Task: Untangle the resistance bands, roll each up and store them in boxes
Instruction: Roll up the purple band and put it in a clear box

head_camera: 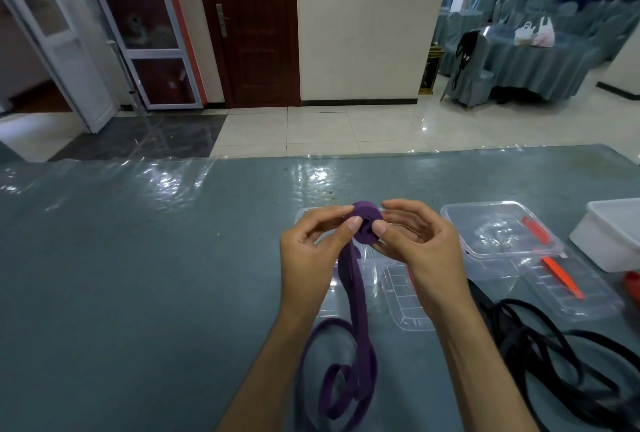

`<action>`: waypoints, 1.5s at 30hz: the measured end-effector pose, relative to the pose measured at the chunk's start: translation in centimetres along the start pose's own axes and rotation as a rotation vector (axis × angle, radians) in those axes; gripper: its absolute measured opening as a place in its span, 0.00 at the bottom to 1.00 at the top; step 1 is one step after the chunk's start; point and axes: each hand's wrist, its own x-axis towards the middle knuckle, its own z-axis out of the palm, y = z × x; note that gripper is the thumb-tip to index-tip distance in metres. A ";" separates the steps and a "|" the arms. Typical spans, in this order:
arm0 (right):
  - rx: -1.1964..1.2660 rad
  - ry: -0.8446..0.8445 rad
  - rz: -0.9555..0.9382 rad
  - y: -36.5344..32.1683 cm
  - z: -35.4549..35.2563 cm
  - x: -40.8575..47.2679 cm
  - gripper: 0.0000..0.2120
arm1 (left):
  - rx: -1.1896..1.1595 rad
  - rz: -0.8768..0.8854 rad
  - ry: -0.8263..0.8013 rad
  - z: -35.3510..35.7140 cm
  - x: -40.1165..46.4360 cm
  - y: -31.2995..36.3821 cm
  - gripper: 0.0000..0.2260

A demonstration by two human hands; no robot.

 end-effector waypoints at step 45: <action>0.022 0.008 -0.030 -1.6 3.7 0.0 0.11 | -0.132 -0.025 -0.004 -1.6 0.8 2.9 0.08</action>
